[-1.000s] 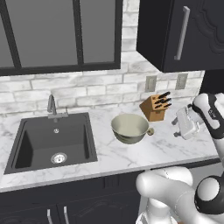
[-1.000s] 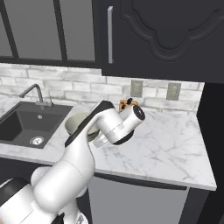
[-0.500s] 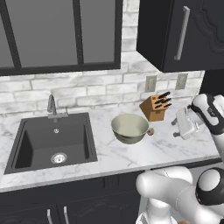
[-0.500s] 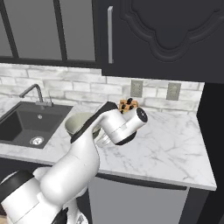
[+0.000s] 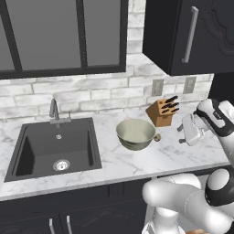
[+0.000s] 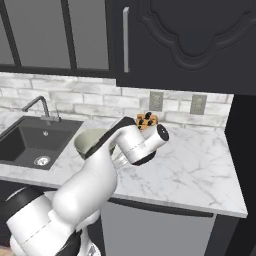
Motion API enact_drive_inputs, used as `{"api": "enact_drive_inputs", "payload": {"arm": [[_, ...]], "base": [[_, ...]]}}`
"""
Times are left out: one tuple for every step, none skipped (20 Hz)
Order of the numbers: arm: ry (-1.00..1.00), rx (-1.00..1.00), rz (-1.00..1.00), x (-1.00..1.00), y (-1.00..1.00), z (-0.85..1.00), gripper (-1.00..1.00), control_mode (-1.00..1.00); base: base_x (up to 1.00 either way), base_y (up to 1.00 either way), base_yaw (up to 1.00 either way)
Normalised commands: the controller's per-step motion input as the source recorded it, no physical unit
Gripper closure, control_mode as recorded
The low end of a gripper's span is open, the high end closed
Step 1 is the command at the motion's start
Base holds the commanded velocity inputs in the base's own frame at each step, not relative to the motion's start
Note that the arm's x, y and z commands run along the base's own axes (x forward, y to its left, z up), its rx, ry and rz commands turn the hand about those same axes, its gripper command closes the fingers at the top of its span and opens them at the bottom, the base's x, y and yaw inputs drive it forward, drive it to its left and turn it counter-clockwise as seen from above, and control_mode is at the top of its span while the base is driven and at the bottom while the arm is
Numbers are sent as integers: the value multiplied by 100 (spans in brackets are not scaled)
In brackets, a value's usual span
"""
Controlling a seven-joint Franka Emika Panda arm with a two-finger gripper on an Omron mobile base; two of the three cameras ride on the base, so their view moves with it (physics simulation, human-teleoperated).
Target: Gather the eggs and milk located in the vicinity of the sink area and place them right next to the bowl.
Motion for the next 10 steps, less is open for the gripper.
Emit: {"api": "enact_drive_inputs", "payload": {"arm": [[0,0,0,21,0,-11,-100,-100],[0,0,0,21,0,-15,-100,-100],[0,0,0,24,0,-16,-100,-100],[0,0,0,28,0,-15,-100,-100],[0,0,0,29,0,-14,-100,-100],[0,0,0,28,0,-13,-100,-100],[0,0,0,26,0,-13,-100,-100],[0,0,0,24,0,-14,-100,-100],[0,0,0,24,0,-14,-100,-100],[0,0,0,24,0,-14,-100,-100]], "base": [[0,0,0],[0,0,0],[0,0,0],[0,0,0],[0,0,0],[0,0,0],[0,0,0],[0,0,0],[0,0,0],[0,0,0]]}}
